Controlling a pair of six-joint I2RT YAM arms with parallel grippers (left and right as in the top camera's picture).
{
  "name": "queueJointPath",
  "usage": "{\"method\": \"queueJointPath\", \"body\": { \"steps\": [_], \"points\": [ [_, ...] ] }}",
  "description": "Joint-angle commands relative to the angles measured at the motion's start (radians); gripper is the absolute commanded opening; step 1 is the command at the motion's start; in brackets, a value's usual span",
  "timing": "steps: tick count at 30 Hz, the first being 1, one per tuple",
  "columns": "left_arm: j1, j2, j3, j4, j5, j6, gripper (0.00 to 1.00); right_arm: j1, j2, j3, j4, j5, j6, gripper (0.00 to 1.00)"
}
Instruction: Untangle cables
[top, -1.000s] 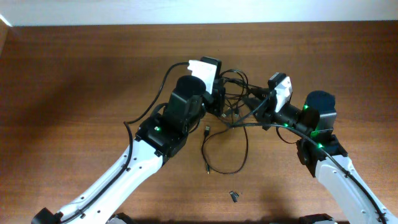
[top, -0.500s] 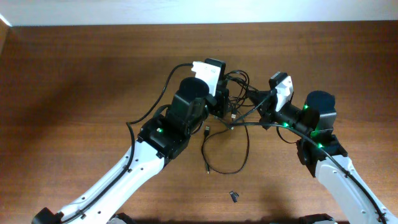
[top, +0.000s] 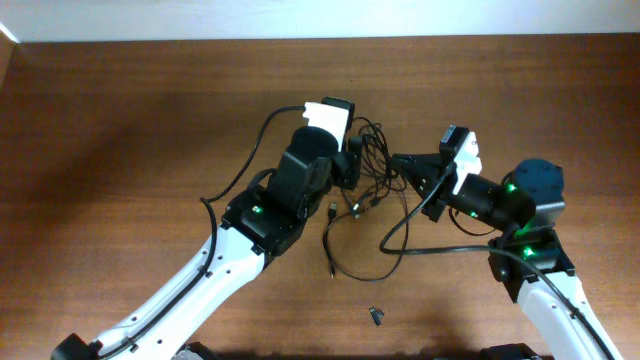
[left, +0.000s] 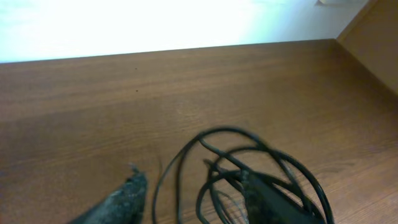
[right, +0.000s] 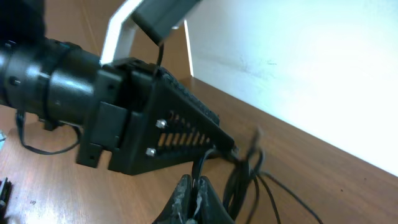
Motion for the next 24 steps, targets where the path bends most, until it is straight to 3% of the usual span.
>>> {"method": "queueJointPath", "body": {
  "steps": [1, 11, 14, 23, 24],
  "points": [
    [-0.004, 0.007, 0.008, -0.001, -0.016, 0.002, 0.61, 0.004, -0.041, 0.002, -0.014, -0.023, 0.011, 0.04],
    [-0.004, 0.007, 0.008, -0.005, 0.008, 0.006, 0.61, 0.004, -0.044, 0.002, -0.029, -0.011, 0.009, 0.04],
    [-0.004, 0.007, 0.008, -0.009, 0.041, 0.101, 0.61, 0.004, -0.042, 0.002, -0.04, -0.006, 0.006, 0.04],
    [-0.004, 0.007, 0.008, -0.032, -0.057, 0.115, 0.63, 0.004, 0.016, 0.002, -0.281, 0.102, -0.109, 0.04],
    [-0.004, 0.007, 0.008, -0.033, -0.057, 0.115, 0.68, 0.004, 0.042, 0.002, -0.29, 0.101, -0.109, 0.04]
  ]
}}
